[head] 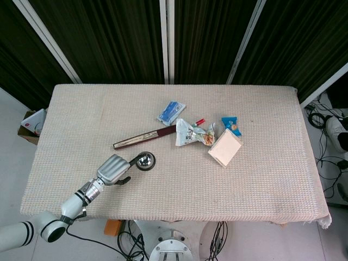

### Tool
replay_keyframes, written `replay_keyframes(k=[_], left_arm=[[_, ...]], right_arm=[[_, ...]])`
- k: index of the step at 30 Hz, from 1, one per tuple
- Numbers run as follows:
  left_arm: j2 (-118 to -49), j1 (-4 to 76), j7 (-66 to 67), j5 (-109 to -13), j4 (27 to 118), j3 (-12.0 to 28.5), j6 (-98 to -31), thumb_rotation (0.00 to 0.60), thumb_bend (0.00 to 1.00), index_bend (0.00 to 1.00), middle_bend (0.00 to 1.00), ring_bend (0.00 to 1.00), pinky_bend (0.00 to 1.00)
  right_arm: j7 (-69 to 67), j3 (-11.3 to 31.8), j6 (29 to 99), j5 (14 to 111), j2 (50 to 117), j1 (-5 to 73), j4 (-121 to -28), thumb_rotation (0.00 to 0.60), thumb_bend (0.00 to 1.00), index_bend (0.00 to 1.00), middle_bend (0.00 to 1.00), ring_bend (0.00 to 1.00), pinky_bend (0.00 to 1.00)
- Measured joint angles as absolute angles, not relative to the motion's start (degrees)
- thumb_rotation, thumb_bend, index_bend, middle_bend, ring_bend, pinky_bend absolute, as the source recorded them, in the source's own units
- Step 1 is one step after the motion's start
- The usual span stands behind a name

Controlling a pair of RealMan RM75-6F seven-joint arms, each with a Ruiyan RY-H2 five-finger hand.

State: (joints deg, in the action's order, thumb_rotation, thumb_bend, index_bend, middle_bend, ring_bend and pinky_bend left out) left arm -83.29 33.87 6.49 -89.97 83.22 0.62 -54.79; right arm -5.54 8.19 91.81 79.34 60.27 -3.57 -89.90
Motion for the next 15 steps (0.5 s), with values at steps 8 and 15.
replay_keyframes(k=[8,15], left_arm=[[-83.1,34.2,6.8,-89.4,83.6,0.0,-54.8,0.600,0.33,0.01,0.83,0.82,0.83],[-82.8,34.3,7.8,-88.6,84.2,-0.6,-54.6,0.600,0.33,0.01,0.83,0.82,0.83]], right_arm=[[-5.6,8.1,91.9,79.7,60.5,-3.6,-89.5,0.600,0.18,0.00,0.00,0.00,0.00],[-5.9,8.1,91.8,79.9,60.7,-3.5,-89.2,0.600,0.18,0.00,0.00,0.00,0.00]])
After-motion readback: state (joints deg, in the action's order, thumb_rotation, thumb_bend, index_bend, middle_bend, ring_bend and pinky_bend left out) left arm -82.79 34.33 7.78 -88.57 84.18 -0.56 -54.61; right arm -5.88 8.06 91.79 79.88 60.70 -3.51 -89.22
